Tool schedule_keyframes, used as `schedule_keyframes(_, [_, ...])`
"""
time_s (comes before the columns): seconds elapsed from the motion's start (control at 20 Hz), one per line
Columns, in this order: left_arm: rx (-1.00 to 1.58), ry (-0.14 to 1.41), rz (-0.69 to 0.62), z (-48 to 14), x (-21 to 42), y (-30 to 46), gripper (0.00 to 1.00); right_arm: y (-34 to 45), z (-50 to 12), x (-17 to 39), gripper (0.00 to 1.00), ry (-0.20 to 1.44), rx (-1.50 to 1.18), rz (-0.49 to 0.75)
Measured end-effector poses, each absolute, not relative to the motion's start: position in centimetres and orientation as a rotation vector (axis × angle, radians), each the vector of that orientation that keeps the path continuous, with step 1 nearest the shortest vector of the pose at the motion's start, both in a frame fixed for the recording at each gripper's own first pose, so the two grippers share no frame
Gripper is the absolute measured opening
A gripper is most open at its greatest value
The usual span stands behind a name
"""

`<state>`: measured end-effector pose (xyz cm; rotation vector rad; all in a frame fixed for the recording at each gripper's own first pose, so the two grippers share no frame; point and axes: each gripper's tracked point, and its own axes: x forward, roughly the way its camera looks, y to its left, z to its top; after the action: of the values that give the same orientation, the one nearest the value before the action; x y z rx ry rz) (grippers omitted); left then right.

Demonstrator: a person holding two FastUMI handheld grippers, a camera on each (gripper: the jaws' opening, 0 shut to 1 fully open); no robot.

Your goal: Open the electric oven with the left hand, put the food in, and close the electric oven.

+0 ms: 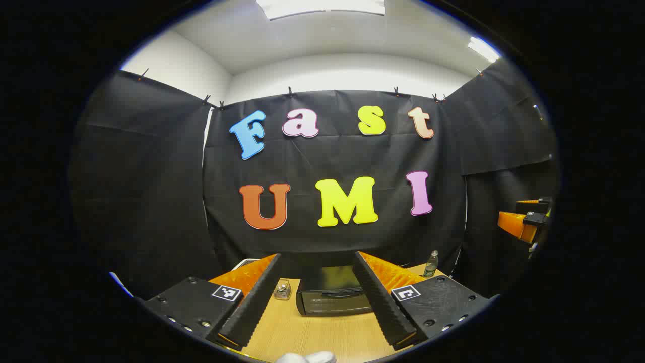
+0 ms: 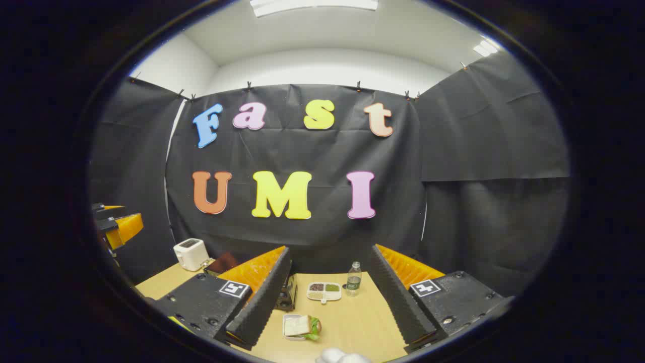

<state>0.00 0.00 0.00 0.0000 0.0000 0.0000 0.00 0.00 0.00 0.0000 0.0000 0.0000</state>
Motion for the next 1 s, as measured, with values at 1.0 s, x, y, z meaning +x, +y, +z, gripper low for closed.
schedule_keyframes(1.0, [-0.005, 0.033, -0.012, -5.0, 7.2, -3.4, 0.93, -2.8, 0.6, 1.8, 0.92, -0.016, -0.045, 0.002])
